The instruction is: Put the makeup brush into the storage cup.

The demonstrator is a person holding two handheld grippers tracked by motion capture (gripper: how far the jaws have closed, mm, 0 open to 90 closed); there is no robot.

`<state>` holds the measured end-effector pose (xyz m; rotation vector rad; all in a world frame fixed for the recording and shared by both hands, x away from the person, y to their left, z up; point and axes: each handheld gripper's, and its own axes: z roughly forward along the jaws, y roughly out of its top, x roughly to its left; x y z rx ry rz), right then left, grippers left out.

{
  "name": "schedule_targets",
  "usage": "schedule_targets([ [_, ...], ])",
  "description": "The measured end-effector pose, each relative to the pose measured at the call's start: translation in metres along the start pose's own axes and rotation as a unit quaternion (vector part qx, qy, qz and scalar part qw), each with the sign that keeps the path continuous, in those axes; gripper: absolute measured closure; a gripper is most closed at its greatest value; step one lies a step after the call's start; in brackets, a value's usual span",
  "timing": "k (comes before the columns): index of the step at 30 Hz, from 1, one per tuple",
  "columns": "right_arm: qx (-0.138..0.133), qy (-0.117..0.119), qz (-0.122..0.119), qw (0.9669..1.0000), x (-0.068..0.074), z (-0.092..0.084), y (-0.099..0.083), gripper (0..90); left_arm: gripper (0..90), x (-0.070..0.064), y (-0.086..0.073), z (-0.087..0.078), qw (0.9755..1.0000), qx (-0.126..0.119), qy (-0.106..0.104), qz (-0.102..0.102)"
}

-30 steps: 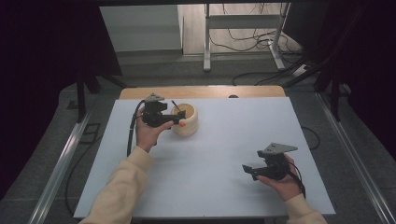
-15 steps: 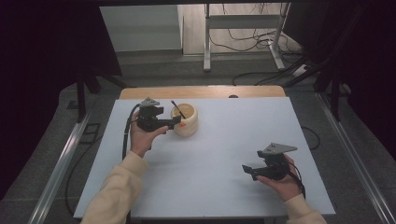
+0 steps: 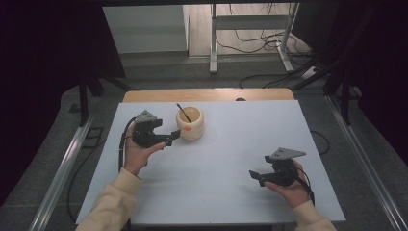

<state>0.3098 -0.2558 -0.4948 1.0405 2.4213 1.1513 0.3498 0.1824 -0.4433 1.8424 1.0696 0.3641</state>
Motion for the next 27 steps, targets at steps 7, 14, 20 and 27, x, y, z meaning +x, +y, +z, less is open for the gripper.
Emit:
schedule_targets([
  [7,-0.001,-0.001,0.001,1.0,-0.001,-0.001,0.0,13.9,9.8,-0.002,-0.019,-0.012,0.9997,0.021,-0.007,0.012],
  [14,-0.008,-0.003,0.004,1.0,-0.003,-0.003,0.0,13.9,10.5,0.003,-0.042,-0.028,0.9996,0.027,-0.002,0.003],
  [20,-0.01,-0.002,0.003,0.9999,-0.003,-0.003,0.0,13.8,11.1,0.01,-0.065,-0.038,0.9991,0.041,0.008,0.0],
  [27,-0.011,-0.001,0.001,0.9999,-0.003,-0.003,0.0,13.7,11.3,0.01,-0.08,-0.044,0.9985,0.051,0.018,0.0],
])
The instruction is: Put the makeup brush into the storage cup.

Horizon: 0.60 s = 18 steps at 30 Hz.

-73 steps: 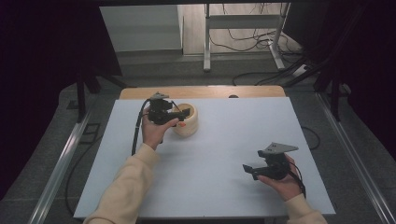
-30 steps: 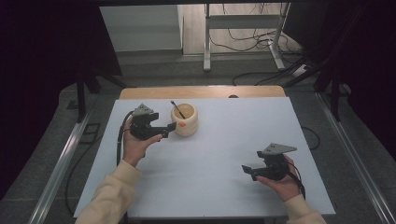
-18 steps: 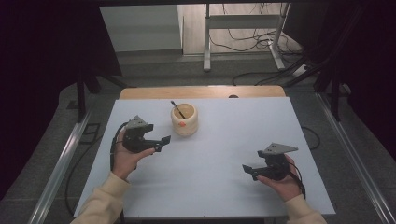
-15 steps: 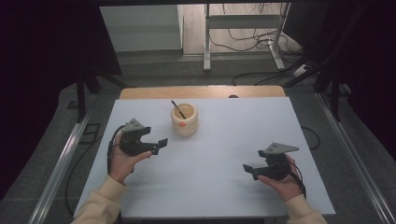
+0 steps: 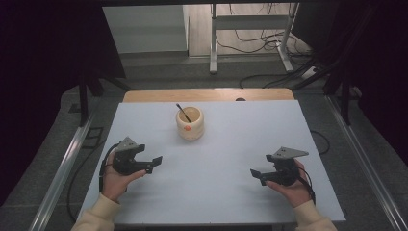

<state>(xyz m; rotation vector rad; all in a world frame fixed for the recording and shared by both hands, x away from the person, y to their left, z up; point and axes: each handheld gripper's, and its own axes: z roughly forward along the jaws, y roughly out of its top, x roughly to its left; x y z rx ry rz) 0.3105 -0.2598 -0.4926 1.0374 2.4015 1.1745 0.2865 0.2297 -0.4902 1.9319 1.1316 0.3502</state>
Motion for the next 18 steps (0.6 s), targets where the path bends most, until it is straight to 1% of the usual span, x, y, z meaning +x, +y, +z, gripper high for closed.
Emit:
schedule_targets([
  [2,-0.001,0.0,-0.001,1.0,0.0,-0.001,0.0,13.2,11.3,-0.004,-0.004,-0.003,1.0,0.002,0.001,0.003],
  [3,-0.001,0.0,-0.001,1.0,0.0,-0.001,0.0,13.2,11.3,-0.004,-0.004,-0.003,1.0,0.002,0.001,0.003],
  [4,-0.003,0.002,-0.004,1.0,0.0,-0.001,-0.001,13.3,11.3,-0.008,-0.007,-0.003,0.9999,0.006,0.002,0.009],
  [5,-0.003,0.002,-0.004,1.0,0.0,-0.001,-0.001,13.3,11.3,-0.008,-0.007,-0.003,0.9999,0.006,0.002,0.009],
  [9,-0.005,0.008,-0.006,0.9999,-0.002,-0.002,-0.005,13.2,11.3,-0.016,-0.015,-0.001,0.9997,0.02,0.002,0.013],
  [10,-0.006,0.009,-0.007,0.9999,-0.001,-0.002,-0.005,13.2,11.3,-0.019,-0.019,0.001,0.9995,0.026,0.001,0.015],
  [12,-0.007,0.01,-0.008,0.9999,-0.001,-0.002,-0.005,13.2,11.3,-0.02,-0.021,0.002,0.9995,0.029,0.0,0.014],
  [14,-0.008,0.01,-0.009,0.9999,-0.001,-0.003,-0.004,13.2,11.3,-0.021,-0.024,0.004,0.9992,0.036,0.005,0.019],
  [18,-0.009,0.01,-0.01,0.9999,-0.001,-0.002,-0.005,13.2,11.3,-0.018,-0.025,0.006,0.9992,0.037,0.007,0.012],
])
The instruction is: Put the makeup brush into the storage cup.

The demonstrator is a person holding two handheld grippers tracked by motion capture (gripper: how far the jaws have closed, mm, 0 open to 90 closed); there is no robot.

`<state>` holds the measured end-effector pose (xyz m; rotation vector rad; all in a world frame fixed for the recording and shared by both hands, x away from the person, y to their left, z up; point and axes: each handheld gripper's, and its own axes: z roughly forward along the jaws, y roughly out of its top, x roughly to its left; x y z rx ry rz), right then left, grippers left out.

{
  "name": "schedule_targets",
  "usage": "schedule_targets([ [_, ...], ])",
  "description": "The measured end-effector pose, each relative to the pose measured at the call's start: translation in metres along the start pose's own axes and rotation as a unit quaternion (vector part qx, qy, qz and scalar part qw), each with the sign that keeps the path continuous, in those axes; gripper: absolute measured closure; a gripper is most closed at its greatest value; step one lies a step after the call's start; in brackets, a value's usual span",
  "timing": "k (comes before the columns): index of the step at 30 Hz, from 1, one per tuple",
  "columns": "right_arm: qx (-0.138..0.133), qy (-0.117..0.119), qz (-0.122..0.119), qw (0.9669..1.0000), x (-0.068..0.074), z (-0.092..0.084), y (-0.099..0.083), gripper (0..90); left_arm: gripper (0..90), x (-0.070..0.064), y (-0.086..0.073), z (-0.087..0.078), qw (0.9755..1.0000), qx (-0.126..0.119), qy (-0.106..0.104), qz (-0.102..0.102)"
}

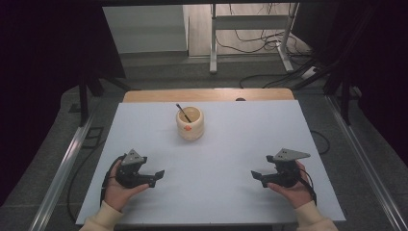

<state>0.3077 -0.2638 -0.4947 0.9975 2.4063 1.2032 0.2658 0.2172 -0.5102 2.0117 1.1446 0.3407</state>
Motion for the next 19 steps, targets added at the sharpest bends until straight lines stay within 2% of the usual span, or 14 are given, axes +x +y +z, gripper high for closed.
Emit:
schedule_targets([
  [6,-0.001,-0.001,-0.003,1.0,-0.0001,0.0003,-0.0002,13.2,11.5,0.0033,0.0001,-0.0015,0.9999,-0.008,0.0,-0.007],
  [19,0.0,-0.004,-0.006,1.0,-0.0004,0.0,-0.0004,13.2,11.4,0.0022,0.0005,-0.0011,1.0,-0.005,0.002,-0.004],
])
